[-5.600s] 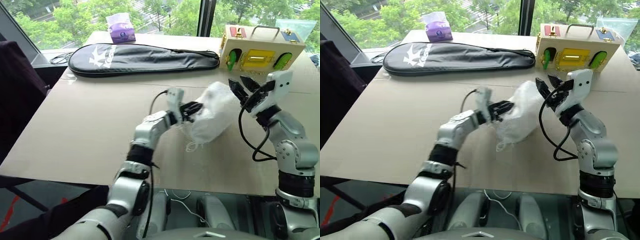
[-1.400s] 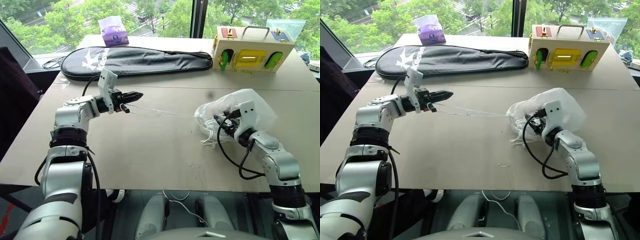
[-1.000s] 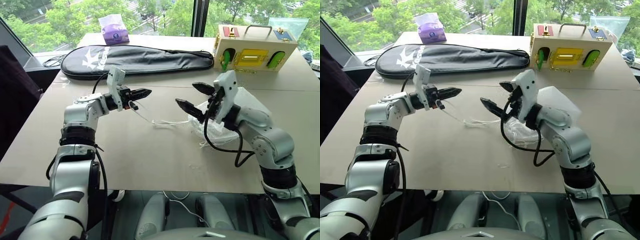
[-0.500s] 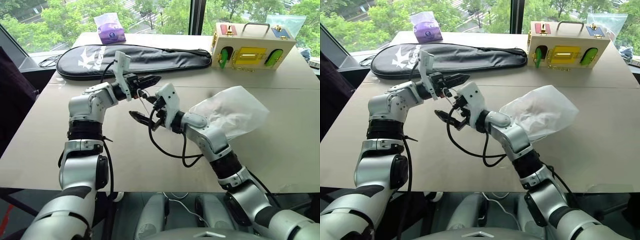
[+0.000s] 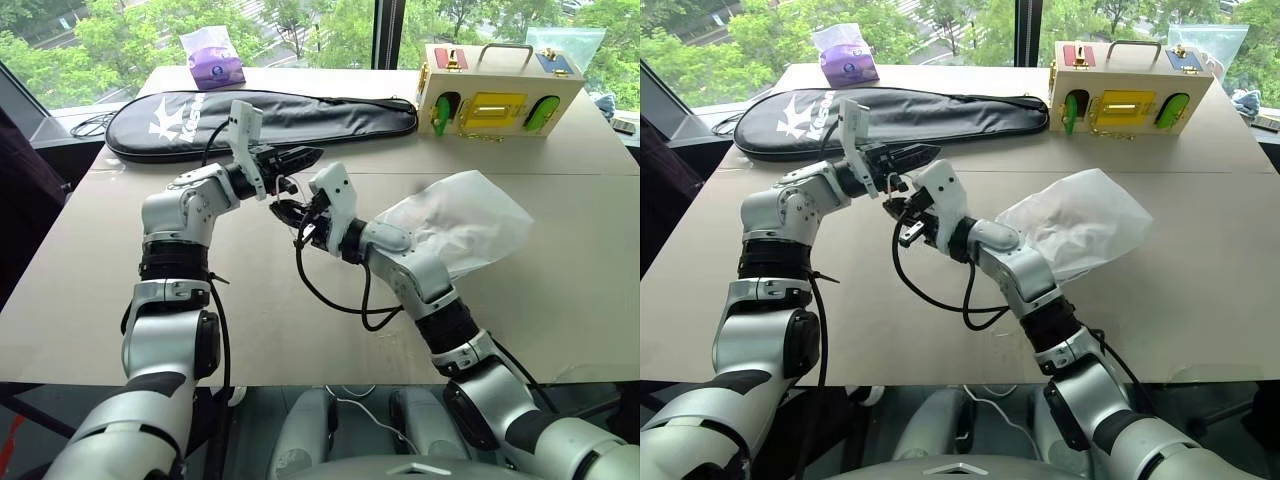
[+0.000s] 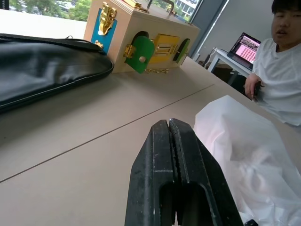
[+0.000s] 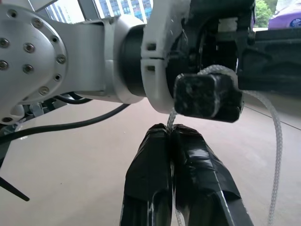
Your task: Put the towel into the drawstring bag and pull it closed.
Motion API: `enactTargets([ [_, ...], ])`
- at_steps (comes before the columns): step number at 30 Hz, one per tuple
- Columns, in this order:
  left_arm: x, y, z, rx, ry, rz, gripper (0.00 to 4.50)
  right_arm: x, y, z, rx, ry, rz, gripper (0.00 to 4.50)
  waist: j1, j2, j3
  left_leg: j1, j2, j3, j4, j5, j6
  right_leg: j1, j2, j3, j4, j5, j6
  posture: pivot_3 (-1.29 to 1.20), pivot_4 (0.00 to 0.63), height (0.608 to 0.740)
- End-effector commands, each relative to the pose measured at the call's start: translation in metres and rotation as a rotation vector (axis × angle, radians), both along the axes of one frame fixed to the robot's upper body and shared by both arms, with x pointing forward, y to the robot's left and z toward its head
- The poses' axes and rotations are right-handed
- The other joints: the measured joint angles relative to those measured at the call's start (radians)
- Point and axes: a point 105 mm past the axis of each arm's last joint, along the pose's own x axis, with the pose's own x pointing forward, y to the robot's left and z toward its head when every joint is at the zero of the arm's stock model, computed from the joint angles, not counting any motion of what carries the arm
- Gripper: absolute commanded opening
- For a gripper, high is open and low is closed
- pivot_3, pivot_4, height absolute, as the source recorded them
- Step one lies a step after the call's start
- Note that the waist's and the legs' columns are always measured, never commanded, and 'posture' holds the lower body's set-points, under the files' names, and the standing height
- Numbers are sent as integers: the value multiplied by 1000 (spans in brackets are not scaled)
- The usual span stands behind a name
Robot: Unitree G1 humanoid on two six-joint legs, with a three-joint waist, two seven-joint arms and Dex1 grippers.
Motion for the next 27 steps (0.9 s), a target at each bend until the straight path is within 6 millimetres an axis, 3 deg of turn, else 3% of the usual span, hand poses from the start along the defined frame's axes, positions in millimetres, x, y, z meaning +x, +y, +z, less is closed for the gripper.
enactTargets([
  [1, 1, 3, 8, 30, -59, 5, 0, -20, -3, 27, 75, -50, 85, 57, 0, 0, 0, 0, 0, 0, 0, 0, 0, 0, 0, 0, 0, 0, 0, 0, 150, 740],
  [7, 0, 9, -2, 103, -77, -7, 0, -30, -21, 47, 136, -59, 118, 57, 1, 0, 0, 0, -1, 0, -1, 0, 0, 0, -1, 0, 0, 0, 0, 0, 150, 740],
  [13, -5, 17, -5, 174, -109, -53, 0, -20, -42, 43, 118, -39, 48, 57, 0, 0, 0, 0, -1, 0, -1, 0, 0, 0, 0, 0, 0, 0, 0, 0, 150, 740],
  [19, -15, 16, 8, 76, -52, -157, 0, 11, -61, 18, 19, 1, -131, 57, 0, 0, 0, 0, -1, 0, -1, -1, 3, 0, 0, 0, 0, 0, 0, 0, 150, 740],
  [27, -11, 25, 28, -64, -19, -116, 0, 13, -68, -23, -162, 18, -155, 57, -1, 0, 0, 0, -1, 0, -1, -1, 2, 0, 0, 0, 0, 0, 0, 0, 150, 740],
])
